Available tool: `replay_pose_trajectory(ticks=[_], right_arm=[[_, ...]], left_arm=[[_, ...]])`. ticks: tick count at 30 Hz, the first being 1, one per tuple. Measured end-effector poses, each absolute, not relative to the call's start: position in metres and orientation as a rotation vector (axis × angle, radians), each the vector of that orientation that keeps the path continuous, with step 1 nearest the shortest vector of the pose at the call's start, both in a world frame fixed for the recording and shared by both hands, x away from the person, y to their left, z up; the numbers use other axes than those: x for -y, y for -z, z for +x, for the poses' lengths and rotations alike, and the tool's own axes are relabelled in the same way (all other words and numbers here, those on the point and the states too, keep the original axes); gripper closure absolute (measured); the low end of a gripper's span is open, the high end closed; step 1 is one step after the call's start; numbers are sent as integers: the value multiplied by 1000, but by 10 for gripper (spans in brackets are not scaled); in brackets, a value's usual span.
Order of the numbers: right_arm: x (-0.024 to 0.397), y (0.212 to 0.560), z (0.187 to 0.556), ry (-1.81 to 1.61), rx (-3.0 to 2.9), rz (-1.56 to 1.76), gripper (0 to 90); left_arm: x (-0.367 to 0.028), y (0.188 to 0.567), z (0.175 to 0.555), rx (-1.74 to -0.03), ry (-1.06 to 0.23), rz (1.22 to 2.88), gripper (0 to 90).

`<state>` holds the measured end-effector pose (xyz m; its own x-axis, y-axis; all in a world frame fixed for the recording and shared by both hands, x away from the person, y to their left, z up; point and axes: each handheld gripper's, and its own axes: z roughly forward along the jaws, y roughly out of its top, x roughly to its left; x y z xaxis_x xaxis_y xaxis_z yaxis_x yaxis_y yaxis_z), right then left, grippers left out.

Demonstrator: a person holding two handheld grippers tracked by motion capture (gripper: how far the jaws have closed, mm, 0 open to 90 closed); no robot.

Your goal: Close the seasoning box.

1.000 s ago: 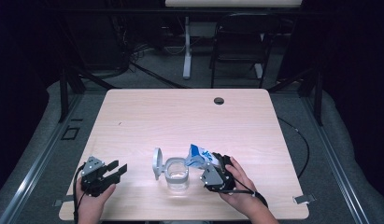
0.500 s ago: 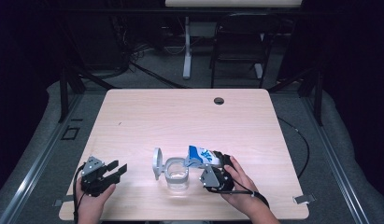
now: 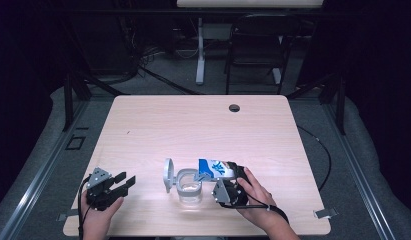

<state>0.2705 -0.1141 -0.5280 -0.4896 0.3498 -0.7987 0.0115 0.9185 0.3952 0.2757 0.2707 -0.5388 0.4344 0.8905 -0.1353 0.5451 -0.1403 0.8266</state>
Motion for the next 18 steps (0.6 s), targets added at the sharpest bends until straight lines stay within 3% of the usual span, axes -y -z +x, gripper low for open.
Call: replay_pose_trajectory(ticks=[18], right_arm=[[109, 538, 273, -356, -2010, 195, 416]], left_arm=[[-271, 539, 276, -1229, -498, 1817, 563]])
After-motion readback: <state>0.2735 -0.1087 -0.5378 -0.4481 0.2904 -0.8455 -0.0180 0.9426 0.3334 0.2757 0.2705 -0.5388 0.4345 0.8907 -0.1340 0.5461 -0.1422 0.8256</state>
